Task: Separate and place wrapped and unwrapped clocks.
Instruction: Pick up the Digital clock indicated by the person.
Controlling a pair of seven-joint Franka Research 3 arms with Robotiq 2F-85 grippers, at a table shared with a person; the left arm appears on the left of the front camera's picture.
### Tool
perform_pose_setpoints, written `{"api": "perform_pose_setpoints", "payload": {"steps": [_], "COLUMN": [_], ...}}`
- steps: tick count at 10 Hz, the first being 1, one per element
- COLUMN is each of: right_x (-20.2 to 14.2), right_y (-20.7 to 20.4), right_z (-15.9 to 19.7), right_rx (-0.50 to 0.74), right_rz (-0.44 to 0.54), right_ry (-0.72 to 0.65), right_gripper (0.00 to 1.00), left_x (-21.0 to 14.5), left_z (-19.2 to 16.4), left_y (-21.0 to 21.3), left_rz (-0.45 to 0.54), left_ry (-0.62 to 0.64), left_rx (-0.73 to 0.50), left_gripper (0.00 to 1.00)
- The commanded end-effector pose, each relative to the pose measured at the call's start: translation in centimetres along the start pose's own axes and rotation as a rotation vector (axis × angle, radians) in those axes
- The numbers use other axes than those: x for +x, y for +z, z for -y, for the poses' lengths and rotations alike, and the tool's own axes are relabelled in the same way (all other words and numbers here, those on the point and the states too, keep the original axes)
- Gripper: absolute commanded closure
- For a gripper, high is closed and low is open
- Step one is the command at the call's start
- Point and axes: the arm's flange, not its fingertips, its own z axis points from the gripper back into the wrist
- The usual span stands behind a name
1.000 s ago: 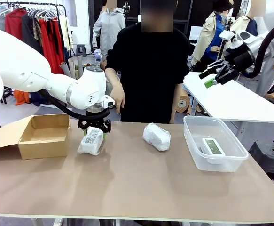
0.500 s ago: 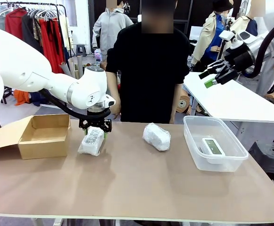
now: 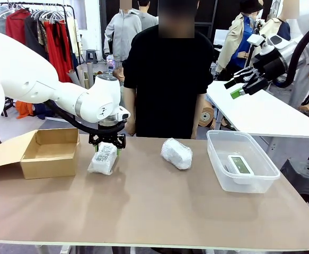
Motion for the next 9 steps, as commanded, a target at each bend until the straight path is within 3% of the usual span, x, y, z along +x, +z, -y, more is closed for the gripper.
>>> {"api": "perform_pose_setpoints", "payload": {"steps": [1, 9], "right_x": [0.06, 0.06], "right_y": [0.11, 0.11], "right_z": [-0.09, -0.09], "right_rx": [-0.001, -0.001], "right_rz": [-0.006, -0.006], "right_ry": [0.004, 0.004], "right_gripper": [0.00, 0.00], "left_x": [-0.64, -0.98], "left_z": [-0.30, -1.04], "left_y": [0.13, -0.79], "left_rz": [0.005, -0.011], "left_ry": [0.030, 0.050], "left_rx": [0.022, 0.013], "left_gripper": [0.00, 0.00]}}
